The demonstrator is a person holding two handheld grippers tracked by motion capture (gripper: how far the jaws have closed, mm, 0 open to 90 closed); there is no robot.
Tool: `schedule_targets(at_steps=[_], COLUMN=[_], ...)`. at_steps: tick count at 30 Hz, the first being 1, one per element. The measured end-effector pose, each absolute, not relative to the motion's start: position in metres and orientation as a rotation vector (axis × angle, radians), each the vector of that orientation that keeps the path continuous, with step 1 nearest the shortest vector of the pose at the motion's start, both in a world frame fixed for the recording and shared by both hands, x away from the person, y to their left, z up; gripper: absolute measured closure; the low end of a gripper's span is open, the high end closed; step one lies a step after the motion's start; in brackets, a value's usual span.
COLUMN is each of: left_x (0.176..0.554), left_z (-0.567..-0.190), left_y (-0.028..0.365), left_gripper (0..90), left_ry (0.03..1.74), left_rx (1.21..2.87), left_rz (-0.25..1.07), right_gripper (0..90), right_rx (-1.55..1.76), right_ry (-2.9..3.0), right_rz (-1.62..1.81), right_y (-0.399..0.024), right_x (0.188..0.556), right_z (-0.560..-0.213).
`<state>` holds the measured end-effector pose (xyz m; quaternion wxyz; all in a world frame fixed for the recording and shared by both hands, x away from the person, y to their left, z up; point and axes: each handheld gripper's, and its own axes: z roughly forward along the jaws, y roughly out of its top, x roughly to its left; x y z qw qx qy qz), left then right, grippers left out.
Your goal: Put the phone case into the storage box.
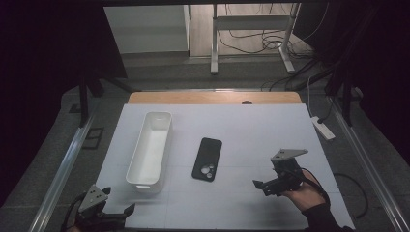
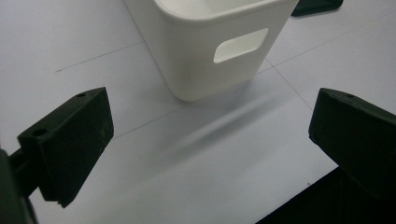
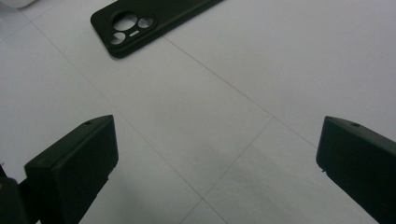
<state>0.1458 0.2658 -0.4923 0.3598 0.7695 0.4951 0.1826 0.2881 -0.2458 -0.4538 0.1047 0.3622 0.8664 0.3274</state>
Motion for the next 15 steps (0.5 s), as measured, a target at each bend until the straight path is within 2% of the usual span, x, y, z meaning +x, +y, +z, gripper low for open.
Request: schedule_targets(at_steps=[15], left_x=[0.1459], left_z=[-0.4925], left_y=[0.2654], left_gripper=[0.9], left_ry=[1.275], left_rx=[1.986], left_rz=[0.473], right_gripper=[0.0], right_rx=[1.056], right_ry=[2.564], right_rz=[0.984], right_y=[-0.2378], right_x=[0.2943], right_z=[-0.4541])
